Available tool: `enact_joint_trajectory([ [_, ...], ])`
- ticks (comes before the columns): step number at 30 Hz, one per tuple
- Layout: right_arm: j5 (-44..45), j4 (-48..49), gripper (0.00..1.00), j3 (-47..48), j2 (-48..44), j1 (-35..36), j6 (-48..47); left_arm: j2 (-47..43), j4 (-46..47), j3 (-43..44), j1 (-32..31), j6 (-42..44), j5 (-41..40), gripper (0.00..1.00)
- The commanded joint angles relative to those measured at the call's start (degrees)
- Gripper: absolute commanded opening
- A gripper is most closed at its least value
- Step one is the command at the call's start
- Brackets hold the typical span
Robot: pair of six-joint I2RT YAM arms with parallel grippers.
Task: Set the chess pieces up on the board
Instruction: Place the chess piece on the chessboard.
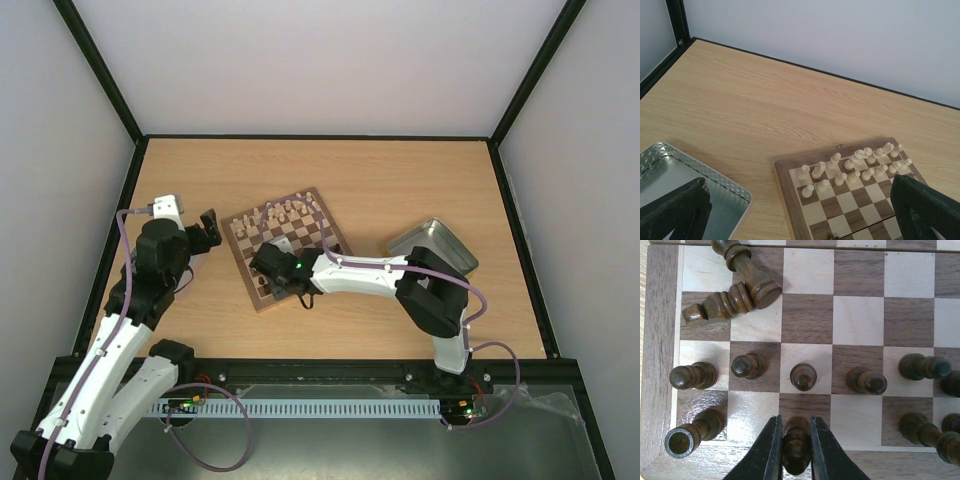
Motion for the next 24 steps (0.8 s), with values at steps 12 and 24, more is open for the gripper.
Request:
enact_joint_trajectory([
  [12, 3.4, -2.0, 0.39, 2.2, -7.0, 0.3, 2.0, 0.8, 0.2, -0.7, 0.6, -0.1, 0.2, 0.99],
  [24, 2.8, 2.5, 0.37, -7.3, -17.6, -7.8, 8.7, 0.7, 1.1, -1.1, 0.7, 0.2, 1.4, 0.99],
])
